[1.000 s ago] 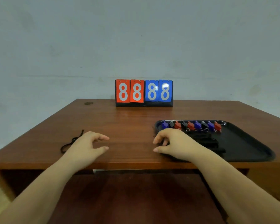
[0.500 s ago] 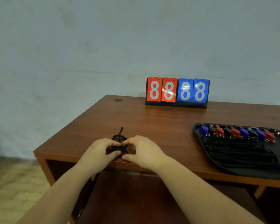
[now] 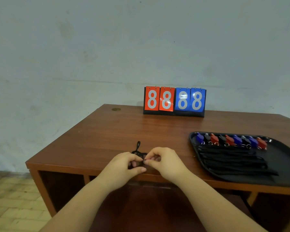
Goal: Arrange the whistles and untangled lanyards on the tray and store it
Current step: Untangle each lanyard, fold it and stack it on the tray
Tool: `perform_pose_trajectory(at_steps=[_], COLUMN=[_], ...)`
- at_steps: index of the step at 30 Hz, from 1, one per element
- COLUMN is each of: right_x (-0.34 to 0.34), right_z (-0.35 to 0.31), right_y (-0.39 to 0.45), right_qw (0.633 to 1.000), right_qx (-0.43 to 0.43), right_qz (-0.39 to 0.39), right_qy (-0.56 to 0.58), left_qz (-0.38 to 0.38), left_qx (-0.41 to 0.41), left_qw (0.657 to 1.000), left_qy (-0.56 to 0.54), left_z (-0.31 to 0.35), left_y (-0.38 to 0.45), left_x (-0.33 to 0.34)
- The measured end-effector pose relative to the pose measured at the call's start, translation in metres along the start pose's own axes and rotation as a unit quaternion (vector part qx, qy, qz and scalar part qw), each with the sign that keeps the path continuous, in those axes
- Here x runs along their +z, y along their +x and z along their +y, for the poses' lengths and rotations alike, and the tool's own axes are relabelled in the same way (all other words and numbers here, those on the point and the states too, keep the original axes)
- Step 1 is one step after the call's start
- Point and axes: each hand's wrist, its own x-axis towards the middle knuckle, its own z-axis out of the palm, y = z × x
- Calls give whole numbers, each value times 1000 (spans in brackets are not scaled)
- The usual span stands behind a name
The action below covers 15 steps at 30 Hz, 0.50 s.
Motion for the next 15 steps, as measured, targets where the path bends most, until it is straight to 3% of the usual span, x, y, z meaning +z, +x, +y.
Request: perform_pose_trajectory(at_steps=[7, 15], right_x=[-51, -77], right_z=[24, 53], right_y=[-54, -114], right_qw=[993, 978], right_qx=[18, 44], right_qz=[71, 62], right_qy=[96, 196], left_qz=[-2, -13], left_qx=[53, 47], left_qw=[994, 966], left_qy=[-94, -255], left_z=[58, 94], left_y=[0, -22], left_x=[25, 73])
